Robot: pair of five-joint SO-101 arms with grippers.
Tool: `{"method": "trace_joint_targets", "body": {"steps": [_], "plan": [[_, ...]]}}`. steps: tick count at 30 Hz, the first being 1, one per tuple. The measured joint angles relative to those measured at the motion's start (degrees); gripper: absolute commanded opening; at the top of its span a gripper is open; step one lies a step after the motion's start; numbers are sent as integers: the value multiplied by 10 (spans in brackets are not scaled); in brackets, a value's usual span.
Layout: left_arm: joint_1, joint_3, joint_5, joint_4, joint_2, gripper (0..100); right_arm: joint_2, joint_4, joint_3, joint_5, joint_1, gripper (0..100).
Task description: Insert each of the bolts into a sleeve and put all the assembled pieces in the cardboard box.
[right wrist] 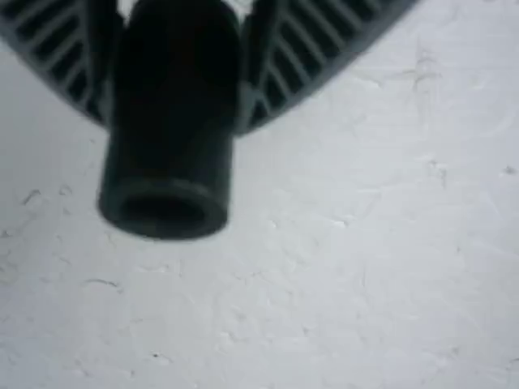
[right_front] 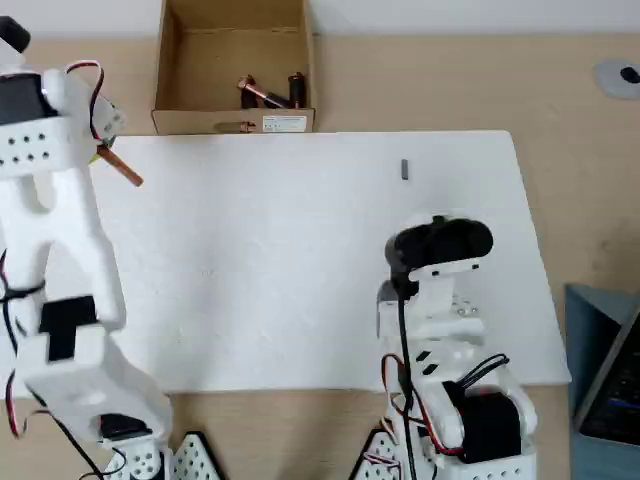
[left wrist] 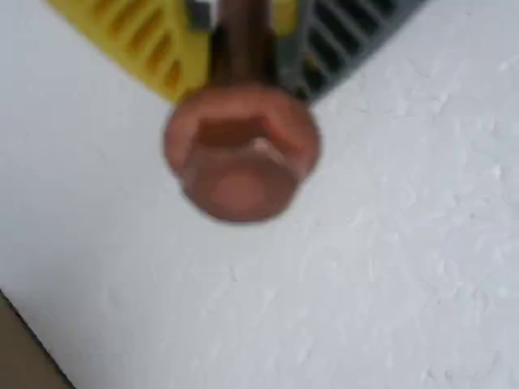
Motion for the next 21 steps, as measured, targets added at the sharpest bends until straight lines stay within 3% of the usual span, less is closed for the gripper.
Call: {"method": "trace_joint_targets", "body": {"steps": [15,21], "plan": [[3,358,-146,0,-413,2,0,0,0,0,0,9],[3,530,-175,-86,-549,2,0,0,0,26,-6,9]]}}
